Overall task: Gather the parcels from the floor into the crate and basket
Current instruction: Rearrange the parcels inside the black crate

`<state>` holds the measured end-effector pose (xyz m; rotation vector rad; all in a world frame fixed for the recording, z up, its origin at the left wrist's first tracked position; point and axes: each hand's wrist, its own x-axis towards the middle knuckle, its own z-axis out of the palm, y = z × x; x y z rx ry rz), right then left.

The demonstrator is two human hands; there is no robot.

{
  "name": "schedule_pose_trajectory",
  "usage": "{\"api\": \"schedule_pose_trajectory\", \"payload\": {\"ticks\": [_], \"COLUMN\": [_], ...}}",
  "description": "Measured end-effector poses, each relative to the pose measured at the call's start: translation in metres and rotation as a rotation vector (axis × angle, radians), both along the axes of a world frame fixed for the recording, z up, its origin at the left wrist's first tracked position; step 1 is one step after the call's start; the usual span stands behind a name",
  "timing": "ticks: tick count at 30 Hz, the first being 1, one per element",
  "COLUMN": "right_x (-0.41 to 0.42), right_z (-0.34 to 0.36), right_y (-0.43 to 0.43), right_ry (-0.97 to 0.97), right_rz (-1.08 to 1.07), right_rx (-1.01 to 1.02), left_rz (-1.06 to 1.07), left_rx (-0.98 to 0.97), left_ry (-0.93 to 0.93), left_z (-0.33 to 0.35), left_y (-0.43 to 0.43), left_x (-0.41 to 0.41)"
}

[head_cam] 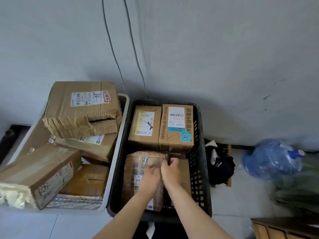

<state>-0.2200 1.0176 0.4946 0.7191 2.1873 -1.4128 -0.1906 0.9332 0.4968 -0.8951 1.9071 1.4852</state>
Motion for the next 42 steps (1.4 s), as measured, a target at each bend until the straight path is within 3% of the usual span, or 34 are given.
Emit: {"api": "schedule_pose_trajectory", "payload": {"ticks": [3, 7, 10, 16, 18, 23, 27, 32, 36, 42], "right_x": [-0.007, 0.027, 0.052, 0.048, 0.049, 0.045, 0.044, 0.035, 0.03, 0.009], "right_z": [0.002, -0.019, -0.04, -0.034, -0.03, -0.033, -0.022, 0.011, 0.039, 0.092], "right_y": [0.023, 0.028, 0.024, 0.023, 0.02, 0.02, 0.014, 0.02, 0.026, 0.035], "right_ry": [-0.162, -0.493, -0.496, -0.53, -0.54, -0.568, -0.506, -0.248, -0.096, -0.009], "right_rz": [0.094, 0.335, 0.463, 0.437, 0.439, 0.306, 0.243, 0.402, 0.403, 0.319], "right_rx": [-0.074, -0.107, 0.009, 0.018, -0.015, -0.142, -0.108, 0.212, 0.233, 0.066], "left_rz": [-0.076, -0.031, -0.063, -0.297, -0.278, -0.138, -0.13, -0.18, -0.358, -0.317], "left_rx": [-0.269, -0.298, -0.398, -0.506, -0.486, -0.16, -0.256, -0.438, -0.653, -0.596], "left_ry": [-0.073, -0.121, -0.045, 0.003, -0.081, -0.269, -0.256, -0.211, -0.048, 0.071], "left_z": [-0.006, -0.019, -0.024, -0.034, -0.038, -0.04, -0.025, 0.014, 0.055, 0.121], "left_y": [-0.033, -0.058, -0.056, -0.056, -0.058, -0.07, -0.061, -0.049, -0.062, -0.098], "left_x": [0.002, 0.015, 0.018, 0.045, 0.047, 0.038, 0.031, 0.011, 0.002, -0.018]}}
